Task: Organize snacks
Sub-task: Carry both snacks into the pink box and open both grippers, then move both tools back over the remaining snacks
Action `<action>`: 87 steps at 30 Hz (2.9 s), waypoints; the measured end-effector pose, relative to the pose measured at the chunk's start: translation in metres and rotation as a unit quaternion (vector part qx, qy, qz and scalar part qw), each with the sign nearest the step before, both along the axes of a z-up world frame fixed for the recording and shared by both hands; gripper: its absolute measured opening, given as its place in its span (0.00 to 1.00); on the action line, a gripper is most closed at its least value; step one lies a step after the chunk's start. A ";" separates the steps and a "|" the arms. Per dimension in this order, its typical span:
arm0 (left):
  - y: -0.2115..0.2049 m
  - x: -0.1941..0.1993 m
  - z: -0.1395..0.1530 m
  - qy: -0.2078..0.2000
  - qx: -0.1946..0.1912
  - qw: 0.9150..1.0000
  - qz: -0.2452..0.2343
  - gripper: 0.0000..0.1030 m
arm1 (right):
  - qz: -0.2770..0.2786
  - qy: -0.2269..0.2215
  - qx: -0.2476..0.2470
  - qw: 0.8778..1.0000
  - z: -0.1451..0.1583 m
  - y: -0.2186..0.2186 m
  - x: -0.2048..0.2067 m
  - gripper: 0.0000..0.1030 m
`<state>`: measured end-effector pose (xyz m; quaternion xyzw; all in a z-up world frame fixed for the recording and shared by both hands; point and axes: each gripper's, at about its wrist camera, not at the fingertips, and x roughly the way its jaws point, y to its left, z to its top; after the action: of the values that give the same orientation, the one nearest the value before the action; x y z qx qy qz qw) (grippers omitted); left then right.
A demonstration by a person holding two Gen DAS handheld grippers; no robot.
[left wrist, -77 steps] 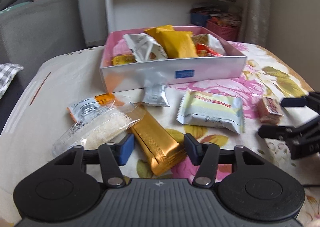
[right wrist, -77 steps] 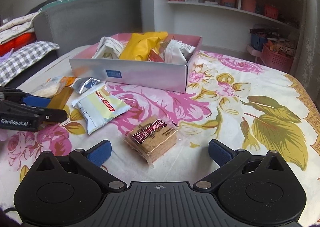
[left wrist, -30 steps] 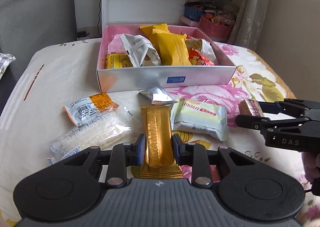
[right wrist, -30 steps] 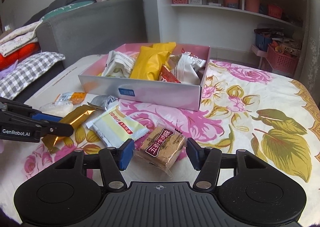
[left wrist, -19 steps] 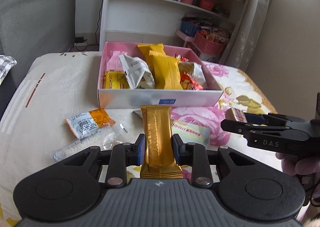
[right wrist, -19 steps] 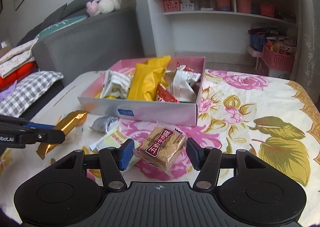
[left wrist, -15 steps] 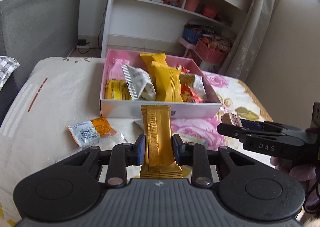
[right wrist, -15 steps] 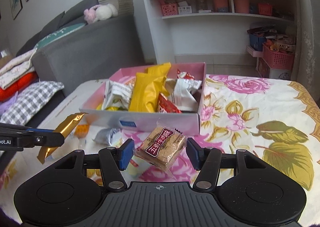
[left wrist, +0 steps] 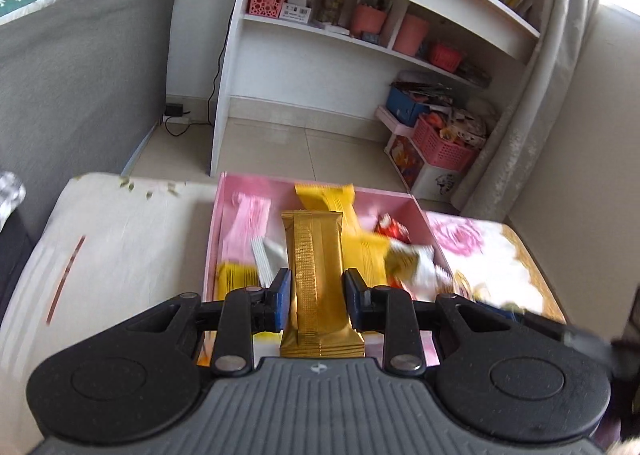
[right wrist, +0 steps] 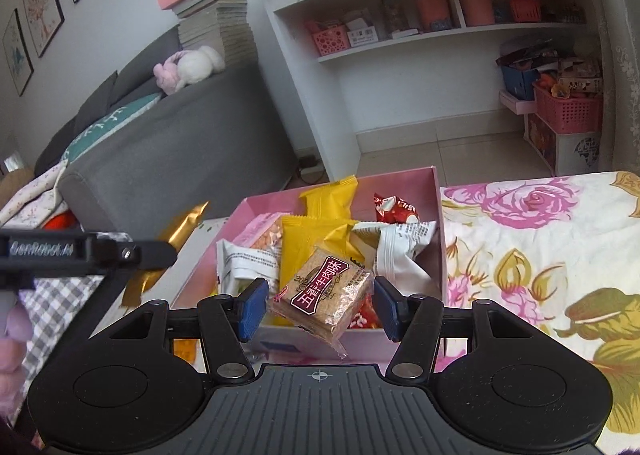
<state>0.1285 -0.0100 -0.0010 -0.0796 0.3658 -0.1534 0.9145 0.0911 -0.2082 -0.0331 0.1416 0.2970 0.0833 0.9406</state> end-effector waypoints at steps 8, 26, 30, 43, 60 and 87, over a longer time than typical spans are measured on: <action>0.000 0.058 -0.016 0.039 0.000 0.999 0.023 0.25 | -0.029 0.017 0.014 0.999 -0.016 -0.011 0.018 0.55; -0.005 0.103 -0.050 0.073 -0.043 0.992 0.092 0.25 | -0.056 0.021 0.025 0.998 -0.028 -0.018 0.029 0.55; -0.005 0.106 -0.057 0.083 -0.052 0.992 0.080 0.28 | -0.054 0.023 0.024 0.998 -0.028 -0.017 0.029 0.57; 0.006 0.081 -0.033 0.054 -0.025 0.998 0.035 0.70 | -0.059 0.024 0.057 0.996 -0.021 -0.027 0.025 0.80; 0.030 -0.013 -0.016 0.024 0.028 0.999 0.006 1.00 | -0.004 0.023 0.005 1.000 0.008 0.001 -0.015 0.99; 0.077 -0.073 -0.074 -0.016 0.126 0.980 -0.155 0.99 | 0.070 -0.004 -0.146 0.987 -0.026 0.048 -0.068 1.00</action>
<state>0.0558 0.0666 -0.0749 0.0960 0.3753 -0.2472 0.8882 0.0231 -0.1599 -0.0594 -0.0191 0.3119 0.1055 0.9441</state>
